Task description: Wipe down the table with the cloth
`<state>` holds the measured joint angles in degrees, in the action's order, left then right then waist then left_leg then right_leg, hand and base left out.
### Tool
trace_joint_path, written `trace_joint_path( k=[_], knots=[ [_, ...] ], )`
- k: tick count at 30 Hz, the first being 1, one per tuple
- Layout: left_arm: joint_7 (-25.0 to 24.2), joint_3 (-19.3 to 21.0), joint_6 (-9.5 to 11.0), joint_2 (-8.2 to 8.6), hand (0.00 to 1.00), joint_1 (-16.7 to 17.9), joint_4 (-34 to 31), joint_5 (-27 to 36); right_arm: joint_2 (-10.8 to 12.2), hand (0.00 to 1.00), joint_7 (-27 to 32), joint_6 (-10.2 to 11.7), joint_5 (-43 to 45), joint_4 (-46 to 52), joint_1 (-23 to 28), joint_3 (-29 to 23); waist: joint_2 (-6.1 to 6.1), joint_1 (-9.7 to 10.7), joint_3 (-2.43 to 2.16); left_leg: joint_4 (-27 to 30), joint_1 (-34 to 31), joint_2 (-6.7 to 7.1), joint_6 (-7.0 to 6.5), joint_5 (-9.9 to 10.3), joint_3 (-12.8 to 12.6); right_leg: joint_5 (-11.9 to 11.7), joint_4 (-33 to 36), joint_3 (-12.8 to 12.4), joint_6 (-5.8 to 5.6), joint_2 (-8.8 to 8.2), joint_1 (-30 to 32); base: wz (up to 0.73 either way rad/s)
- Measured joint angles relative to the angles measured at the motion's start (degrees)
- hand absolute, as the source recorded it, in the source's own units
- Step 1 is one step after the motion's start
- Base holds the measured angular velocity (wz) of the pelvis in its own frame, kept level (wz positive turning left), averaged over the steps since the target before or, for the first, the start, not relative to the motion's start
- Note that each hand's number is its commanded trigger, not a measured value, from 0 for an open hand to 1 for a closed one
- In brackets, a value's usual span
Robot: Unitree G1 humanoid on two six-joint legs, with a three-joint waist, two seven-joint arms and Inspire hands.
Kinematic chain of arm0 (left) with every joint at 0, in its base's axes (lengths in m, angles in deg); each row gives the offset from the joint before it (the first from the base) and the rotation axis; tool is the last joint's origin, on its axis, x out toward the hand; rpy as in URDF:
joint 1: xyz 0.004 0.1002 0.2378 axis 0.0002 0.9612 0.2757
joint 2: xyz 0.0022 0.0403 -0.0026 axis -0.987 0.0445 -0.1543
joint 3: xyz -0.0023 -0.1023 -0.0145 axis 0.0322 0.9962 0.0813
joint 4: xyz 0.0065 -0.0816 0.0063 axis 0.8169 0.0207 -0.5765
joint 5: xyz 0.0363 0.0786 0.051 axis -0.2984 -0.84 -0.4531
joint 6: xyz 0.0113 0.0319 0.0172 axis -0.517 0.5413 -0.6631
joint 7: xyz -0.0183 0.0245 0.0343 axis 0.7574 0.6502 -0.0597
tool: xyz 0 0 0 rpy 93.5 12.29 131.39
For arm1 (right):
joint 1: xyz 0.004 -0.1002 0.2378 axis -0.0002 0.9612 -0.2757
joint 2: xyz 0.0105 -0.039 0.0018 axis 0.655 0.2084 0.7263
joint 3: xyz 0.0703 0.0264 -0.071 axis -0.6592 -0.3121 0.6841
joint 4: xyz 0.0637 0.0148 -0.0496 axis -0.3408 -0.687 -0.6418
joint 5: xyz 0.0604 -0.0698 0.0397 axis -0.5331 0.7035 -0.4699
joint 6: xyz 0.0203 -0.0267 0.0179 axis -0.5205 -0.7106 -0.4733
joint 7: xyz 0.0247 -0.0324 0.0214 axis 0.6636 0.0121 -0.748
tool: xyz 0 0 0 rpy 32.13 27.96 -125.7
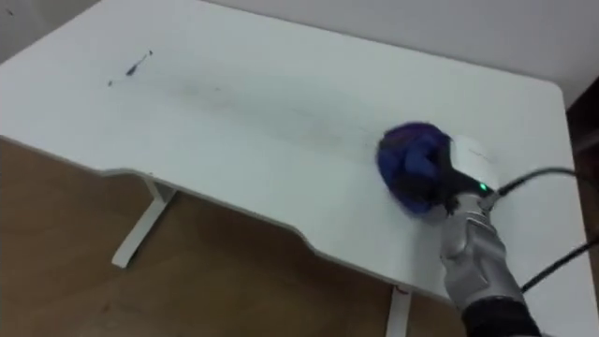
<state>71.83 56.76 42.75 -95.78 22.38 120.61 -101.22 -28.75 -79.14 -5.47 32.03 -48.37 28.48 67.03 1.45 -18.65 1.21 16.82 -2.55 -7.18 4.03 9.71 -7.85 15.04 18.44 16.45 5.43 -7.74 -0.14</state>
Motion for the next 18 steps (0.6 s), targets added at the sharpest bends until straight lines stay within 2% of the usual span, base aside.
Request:
trace_joint_path(
  k=[1,2,4,6,7,8,9,10,11,13,15,18],
  knots=[
    [0.57,0.0,-0.39,0.38,0.0,0.12,-1.53,-0.01,0.68,1.0,-0.58,0.25,0.67,0.48,-0.43,0.55,-0.01,-0.42,-0.06,-1.43,0.63,0.6,-0.04,-0.04,0.1,-0.07,0.02,-0.7,-0.09,0.23,0.71,-0.35],
    [1.23,0.01,-0.66,0.8,0.0,0.75,-2.98,0.48,0.57,1.0,-0.61,0.51,0.57,0.64,-0.44,0.55,0.03,-0.72,-0.33,-2.78,1.34,1.11,-0.05,-0.14,0.11,-0.07,0.05,-2.18,-0.09,0.52,1.24,-0.28],
    [2.04,0.02,-1.71,0.8,0.0,2.78,-5.62,2.21,-0.21,1.0,-0.41,1.02,-0.87,0.55,-0.23,0.55,0.25,-0.3,-0.55,-4.15,2.13,2.0,-0.35,-0.36,0.47,-0.37,-0.93,-3.63,-0.58,0.53,1.0,-0.04],
    [2.72,0.19,-2.44,0.27,0.0,3.49,-5.73,3.76,-2.02,1.0,1.66,2.72,-3.55,0.09,1.94,-0.25,0.67,1.1,-0.81,-4.85,2.22,3.0,-0.56,-0.49,2.32,-1.37,-1.87,-3.65,-2.22,0.08,-0.1,0.43],
    [3.03,0.41,-2.8,-0.04,0.0,4.2,-5.74,4.49,-2.53,1.0,3.51,4.17,-4.48,-0.23,4.85,-2.13,0.91,2.33,-0.96,-5.16,2.44,3.63,-0.72,-0.58,3.74,-1.97,-2.09,-3.63,-3.17,-0.2,-1.06,0.72],
    [3.0,1.91,-2.8,-0.1,0.0,5.06,-5.7,4.16,-2.48,1.0,5.81,6.19,-5.75,-1.33,7.52,-4.88,1.12,3.63,-1.09,-5.27,2.94,4.18,-0.79,-0.61,5.53,-2.98,-2.96,-3.3,-4.9,-0.55,-2.47,0.75],
    [3.01,2.88,-2.81,-0.11,0.0,5.47,-5.69,4.0,-2.44,1.0,6.8,7.28,-6.37,-2.3,8.76,-6.42,1.24,4.44,-1.11,-5.34,3.32,4.4,-0.8,-0.62,6.39,-3.47,-3.38,-2.59,-5.99,-0.74,-3.53,0.78],
    [3.03,4.91,-2.71,-0.25,0.0,6.24,-5.68,3.29,-2.46,1.0,8.52,8.65,-6.85,-2.77,11.78,-9.89,1.27,5.51,-1.11,-5.52,4.09,4.84,-0.83,-0.64,7.45,-4.14,-4.5,-0.96,-7.61,-1.09,-5.63,0.56],
    [3.25,6.46,-2.45,-0.54,0.0,7.38,-5.68,3.15,-2.45,1.0,10.1,9.37,-7.25,-3.91,14.25,-12.81,1.4,5.83,-1.24,-5.83,5.23,5.06,-0.84,-0.64,7.53,-4.92,-5.88,-0.17,-8.93,-1.15,-7.52,0.39],
    [3.3,7.97,-1.63,-1.08,0.0,9.21,-5.67,3.18,-2.58,1.0,11.6,9.7,-7.42,-5.07,16.79,-16.39,1.81,6.04,-1.4,-6.2,6.63,5.33,-1.02,-0.52,7.49,-5.48,-7.28,1.65,-9.88,-1.33,-9.57,-0.02],
    [3.27,8.7,-1.36,-1.22,0.0,10.15,-5.68,3.21,-3.1,1.0,12.3,9.69,-7.79,-6.81,17.53,-18.96,1.86,6.8,-1.41,-6.21,7.3,5.52,-1.34,-0.31,7.36,-5.59,-7.88,2.74,-10.06,-1.51,-10.61,0.0],
    [2.58,8.73,-0.43,-1.28,0.0,9.88,-5.71,3.3,-4.05,1.0,11.96,7.98,-8.68,-6.9,16.91,-20.07,1.49,7.65,-1.31,-5.94,7.05,5.74,-1.94,0.05,7.7,-5.43,-7.79,3.68,-10.32,-1.76,-10.73,0.03]
  ],
)
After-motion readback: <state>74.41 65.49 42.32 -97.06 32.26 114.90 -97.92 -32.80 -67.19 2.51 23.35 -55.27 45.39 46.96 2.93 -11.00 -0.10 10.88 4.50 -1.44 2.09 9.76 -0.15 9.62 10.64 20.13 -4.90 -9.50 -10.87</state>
